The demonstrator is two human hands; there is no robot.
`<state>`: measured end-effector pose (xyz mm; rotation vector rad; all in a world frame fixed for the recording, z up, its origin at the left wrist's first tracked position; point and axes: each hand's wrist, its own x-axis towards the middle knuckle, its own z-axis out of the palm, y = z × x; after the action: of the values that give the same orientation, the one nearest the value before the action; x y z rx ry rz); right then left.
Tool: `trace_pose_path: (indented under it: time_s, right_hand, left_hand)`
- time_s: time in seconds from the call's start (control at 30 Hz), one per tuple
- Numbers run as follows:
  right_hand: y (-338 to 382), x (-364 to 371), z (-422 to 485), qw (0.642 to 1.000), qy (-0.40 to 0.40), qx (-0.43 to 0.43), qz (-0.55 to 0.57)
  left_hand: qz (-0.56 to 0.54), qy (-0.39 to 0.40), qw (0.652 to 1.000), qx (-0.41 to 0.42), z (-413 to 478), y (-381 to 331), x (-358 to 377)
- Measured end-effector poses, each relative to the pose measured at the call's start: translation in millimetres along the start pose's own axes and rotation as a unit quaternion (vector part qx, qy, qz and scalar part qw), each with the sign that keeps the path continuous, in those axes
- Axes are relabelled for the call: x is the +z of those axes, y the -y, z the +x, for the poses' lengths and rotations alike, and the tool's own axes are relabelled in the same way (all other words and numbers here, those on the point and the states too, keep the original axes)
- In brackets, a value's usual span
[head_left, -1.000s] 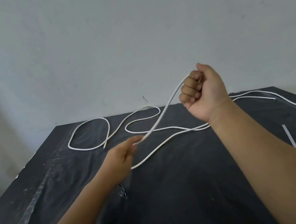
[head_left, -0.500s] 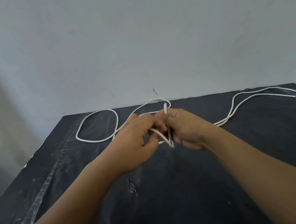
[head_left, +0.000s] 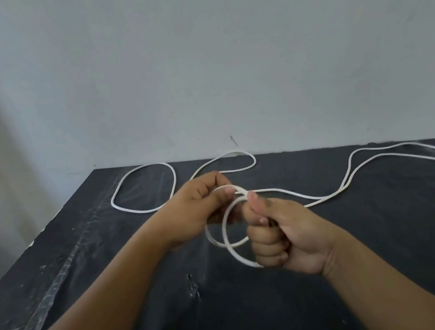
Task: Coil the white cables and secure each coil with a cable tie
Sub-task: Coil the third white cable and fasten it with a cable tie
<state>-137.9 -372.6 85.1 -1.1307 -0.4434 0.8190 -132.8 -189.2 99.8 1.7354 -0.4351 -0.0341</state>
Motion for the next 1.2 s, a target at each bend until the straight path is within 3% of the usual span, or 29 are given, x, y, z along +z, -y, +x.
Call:
trace_pose_path:
  time_s: [0.23,0.53,0.67,0.9,1.2]
  right_hand:
    - [1,-2,5,0.993,-0.116,-0.018,-0.014]
    - [0,-4,8,0.996,-0.041,0.068,0.047]
    - [-2,-3,11,0.994,-0.023,0.057,0.086]
    - [1,3,8,0.991,-0.014,0.008,0.130]
    - [-2,-10,0,0.988,0.098,-0.008,0.118]
  left_hand:
    - [-0.032,-0.011,0.998,-0.055,2,-4,-8]
    - [0.056,0.008,0.998,-0.038,-2,-4,-4]
    - [0.072,0.011,0.997,-0.038,1,-9,-8]
    - [0.035,-0.054,0.998,-0.024,9,-16,-9]
    - [0.031,-0.121,0.992,0.021,13,-22,-6]
